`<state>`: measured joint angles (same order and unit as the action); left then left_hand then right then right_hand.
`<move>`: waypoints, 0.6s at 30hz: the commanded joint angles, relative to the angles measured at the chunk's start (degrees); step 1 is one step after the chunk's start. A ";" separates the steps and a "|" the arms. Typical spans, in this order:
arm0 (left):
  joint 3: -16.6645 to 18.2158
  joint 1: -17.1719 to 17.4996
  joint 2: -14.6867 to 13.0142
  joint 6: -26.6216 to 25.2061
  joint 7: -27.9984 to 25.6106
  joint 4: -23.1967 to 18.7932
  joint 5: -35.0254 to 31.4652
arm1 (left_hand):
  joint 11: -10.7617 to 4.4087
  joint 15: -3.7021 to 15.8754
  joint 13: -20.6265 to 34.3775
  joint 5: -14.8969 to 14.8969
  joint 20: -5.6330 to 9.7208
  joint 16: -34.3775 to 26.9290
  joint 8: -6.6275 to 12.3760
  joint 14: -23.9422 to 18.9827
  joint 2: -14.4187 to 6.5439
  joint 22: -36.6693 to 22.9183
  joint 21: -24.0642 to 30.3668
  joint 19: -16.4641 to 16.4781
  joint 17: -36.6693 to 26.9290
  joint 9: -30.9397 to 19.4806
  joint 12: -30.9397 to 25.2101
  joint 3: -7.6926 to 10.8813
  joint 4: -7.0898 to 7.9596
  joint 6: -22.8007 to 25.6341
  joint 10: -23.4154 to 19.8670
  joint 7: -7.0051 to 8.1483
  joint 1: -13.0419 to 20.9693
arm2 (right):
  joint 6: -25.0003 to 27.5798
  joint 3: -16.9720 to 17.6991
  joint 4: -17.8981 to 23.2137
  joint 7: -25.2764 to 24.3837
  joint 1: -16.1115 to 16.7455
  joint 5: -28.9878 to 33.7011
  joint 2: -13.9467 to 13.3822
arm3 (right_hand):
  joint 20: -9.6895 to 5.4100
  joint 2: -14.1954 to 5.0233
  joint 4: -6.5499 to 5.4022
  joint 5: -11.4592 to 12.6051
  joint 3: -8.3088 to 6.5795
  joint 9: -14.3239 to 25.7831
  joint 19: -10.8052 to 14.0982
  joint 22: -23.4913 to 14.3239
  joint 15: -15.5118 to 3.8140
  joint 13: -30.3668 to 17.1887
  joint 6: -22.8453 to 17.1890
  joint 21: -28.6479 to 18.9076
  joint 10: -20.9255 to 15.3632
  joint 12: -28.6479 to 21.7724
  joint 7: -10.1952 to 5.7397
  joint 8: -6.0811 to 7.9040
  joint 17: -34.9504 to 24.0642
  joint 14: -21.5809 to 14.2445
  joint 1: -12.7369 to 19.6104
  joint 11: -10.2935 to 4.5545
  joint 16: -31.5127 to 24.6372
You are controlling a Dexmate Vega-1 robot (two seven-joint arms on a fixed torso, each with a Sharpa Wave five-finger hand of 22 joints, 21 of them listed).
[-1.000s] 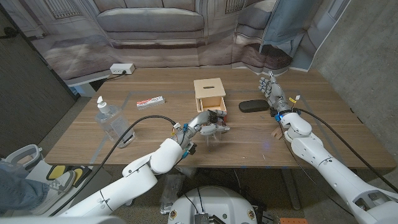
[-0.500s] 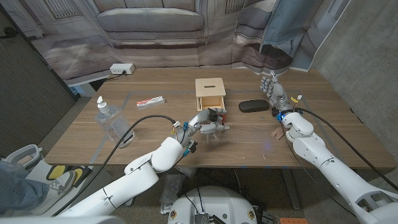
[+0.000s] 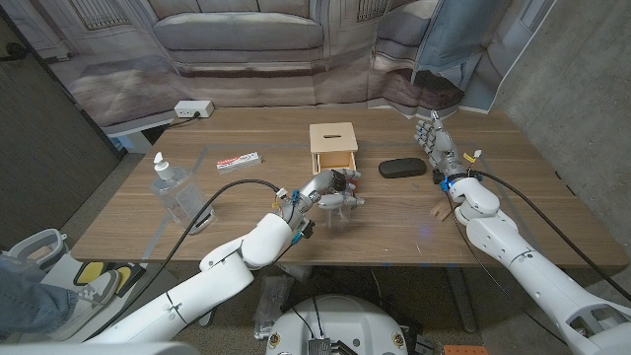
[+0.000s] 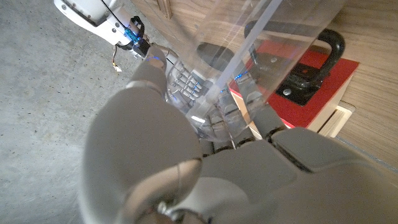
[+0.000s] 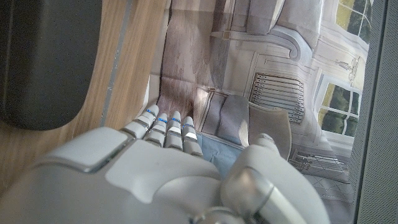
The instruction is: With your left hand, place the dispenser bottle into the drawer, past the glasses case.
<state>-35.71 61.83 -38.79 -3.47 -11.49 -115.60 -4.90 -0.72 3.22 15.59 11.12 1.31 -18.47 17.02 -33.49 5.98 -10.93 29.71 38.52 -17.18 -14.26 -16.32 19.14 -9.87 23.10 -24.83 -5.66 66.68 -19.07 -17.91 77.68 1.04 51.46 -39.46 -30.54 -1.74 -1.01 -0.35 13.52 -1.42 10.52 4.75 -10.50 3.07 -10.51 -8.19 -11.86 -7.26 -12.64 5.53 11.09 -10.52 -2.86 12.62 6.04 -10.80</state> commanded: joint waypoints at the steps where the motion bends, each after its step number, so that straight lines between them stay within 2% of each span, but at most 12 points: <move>1: 0.54 -0.92 0.26 0.33 0.70 -0.62 2.03 | -0.05 0.90 0.35 -0.04 0.79 -0.56 0.56 -1.11 -14.07 -0.15 0.86 1.42 -0.55 -0.25 -0.72 0.71 0.01 1.02 -1.44 0.01 15.17 | -0.74 0.44 0.13 0.17 0.32 -0.34 0.04 | 0.23 -0.49 0.06 -0.16 0.08 0.23 0.25 -0.24 0.00 -0.34 0.00 0.18 -0.55 0.23 -0.31 0.13 -0.31 -0.45 0.16 0.10 -0.18; 11: 0.69 -1.55 0.33 1.02 1.24 -0.64 3.27 | 0.56 0.84 0.77 0.13 1.17 -0.99 1.23 -2.67 -14.02 -0.22 1.96 2.20 -1.29 -0.60 -1.22 1.36 0.19 2.66 -2.59 0.17 16.54 | -1.15 0.87 1.02 -0.16 0.89 -0.34 -0.25 | 0.22 -0.53 0.07 -0.17 0.13 0.23 0.26 -0.24 -0.07 -0.34 -0.02 0.18 -0.49 0.26 -0.28 0.14 -0.32 -0.45 0.14 -0.06 -0.17; 18: 0.66 -2.08 0.35 0.93 1.58 -0.75 3.60 | 0.45 0.92 0.91 0.17 1.13 -1.06 1.41 -3.04 -14.10 -0.25 2.37 2.42 -1.57 -0.72 -1.37 1.53 0.39 3.09 -2.97 0.11 16.77 | -1.25 1.08 1.48 -0.27 1.23 -0.42 -0.40 | 0.21 -0.55 0.07 -0.17 0.16 0.23 0.26 -0.25 0.01 -0.34 -0.04 0.18 -0.50 0.26 -0.26 0.15 -0.32 -0.46 0.13 -0.09 -0.17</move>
<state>-35.18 60.49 -38.53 -2.94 -10.61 -116.19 -2.30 -0.42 3.48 16.38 11.12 2.60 -19.30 17.90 -35.89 -1.90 -11.08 31.71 40.53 -18.50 -14.79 -17.19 20.42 -9.73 25.72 -27.19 -5.43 76.74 -20.02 -17.21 78.49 1.01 52.18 -39.80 -30.70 -1.74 -1.01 -0.35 13.52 -1.42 10.52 4.75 -10.50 3.07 -10.52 -8.19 -11.86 -7.26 -12.64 5.53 11.09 -10.52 -2.86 12.62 6.04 -10.80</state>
